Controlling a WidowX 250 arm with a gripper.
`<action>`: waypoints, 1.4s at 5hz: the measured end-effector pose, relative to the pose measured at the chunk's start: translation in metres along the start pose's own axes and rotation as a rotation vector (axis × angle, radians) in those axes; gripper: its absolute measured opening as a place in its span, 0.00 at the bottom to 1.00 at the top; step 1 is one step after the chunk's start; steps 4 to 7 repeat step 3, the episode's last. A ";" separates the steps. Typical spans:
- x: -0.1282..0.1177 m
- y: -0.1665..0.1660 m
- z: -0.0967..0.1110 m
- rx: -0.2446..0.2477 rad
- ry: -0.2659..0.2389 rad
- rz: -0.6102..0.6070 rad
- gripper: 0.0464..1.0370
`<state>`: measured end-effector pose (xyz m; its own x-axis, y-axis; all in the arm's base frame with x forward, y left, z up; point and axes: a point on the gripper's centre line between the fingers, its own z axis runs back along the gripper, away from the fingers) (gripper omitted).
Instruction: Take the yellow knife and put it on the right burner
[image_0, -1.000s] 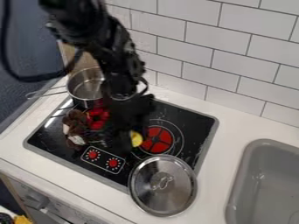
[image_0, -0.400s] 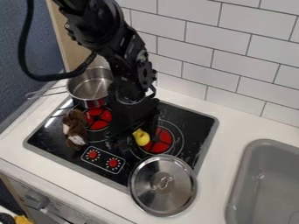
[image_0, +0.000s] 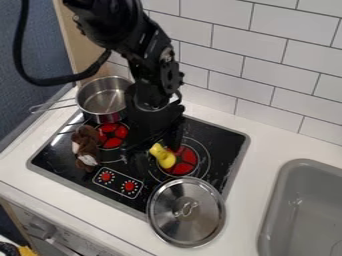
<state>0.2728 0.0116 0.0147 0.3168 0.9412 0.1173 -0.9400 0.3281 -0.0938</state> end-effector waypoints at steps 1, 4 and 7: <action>0.000 -0.006 0.019 -0.048 -0.039 0.000 0.96; -0.006 -0.015 0.058 -0.144 -0.115 -0.047 0.96; -0.006 -0.015 0.058 -0.144 -0.115 -0.047 0.96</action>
